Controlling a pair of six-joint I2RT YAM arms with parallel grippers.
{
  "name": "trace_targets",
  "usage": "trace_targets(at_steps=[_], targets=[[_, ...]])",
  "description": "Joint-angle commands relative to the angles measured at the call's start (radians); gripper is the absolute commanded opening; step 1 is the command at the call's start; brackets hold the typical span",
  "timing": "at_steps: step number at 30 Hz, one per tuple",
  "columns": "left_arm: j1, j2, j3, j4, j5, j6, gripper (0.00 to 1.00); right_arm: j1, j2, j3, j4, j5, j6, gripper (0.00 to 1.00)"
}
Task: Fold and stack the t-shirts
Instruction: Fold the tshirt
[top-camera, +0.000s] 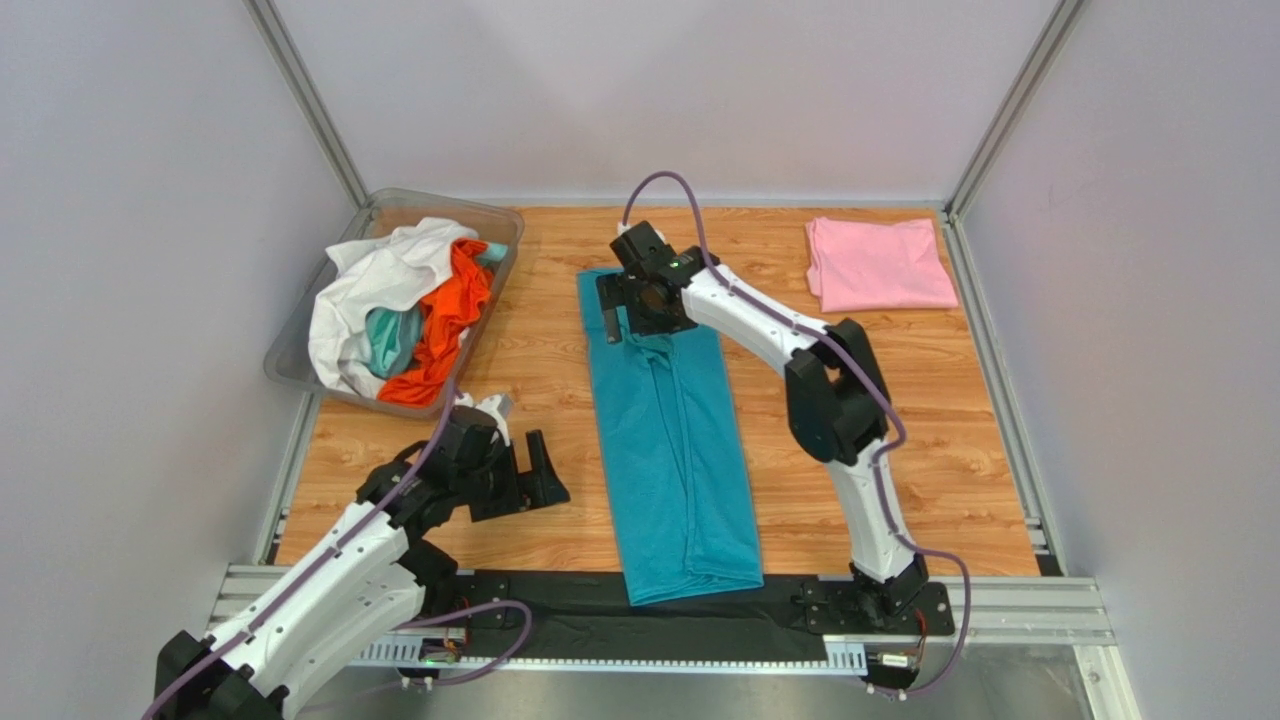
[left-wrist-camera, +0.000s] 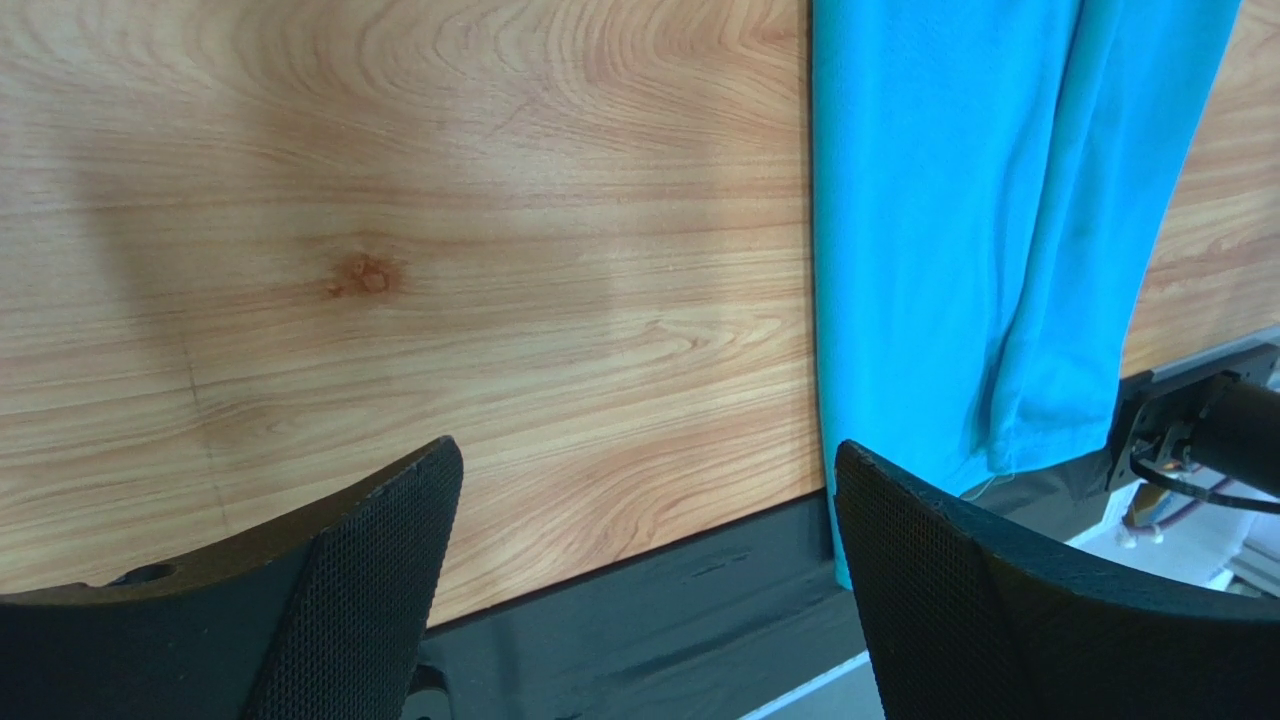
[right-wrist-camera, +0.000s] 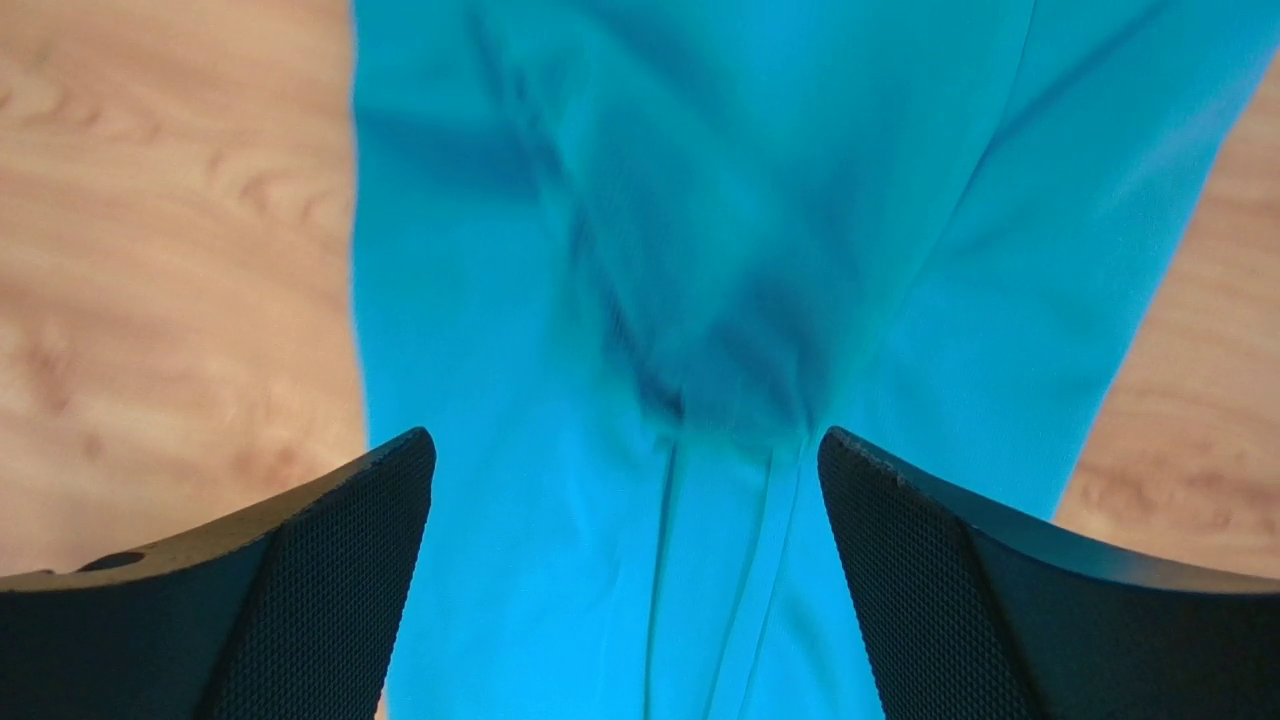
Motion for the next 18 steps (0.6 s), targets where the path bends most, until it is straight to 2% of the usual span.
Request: trace_targets(at_steps=[1,4,13,18], targets=[[-0.001,-0.015,0.007,0.024,0.045,-0.02,1.0,-0.008,0.166,0.199,-0.111,0.093,-0.066,1.0],[-0.001,0.014,0.01,0.033,0.066,-0.017,1.0,-0.034,0.263,0.306,-0.174,0.119,-0.055,1.0],[-0.001,0.074,0.018,0.067,0.1,0.001,1.0,-0.121,0.349,0.263,-0.177,0.139,0.006,1.0],[-0.001,0.098,0.03,0.074,0.114,0.011,1.0,-0.155,0.386,0.326,-0.174,0.087,0.002,1.0]])
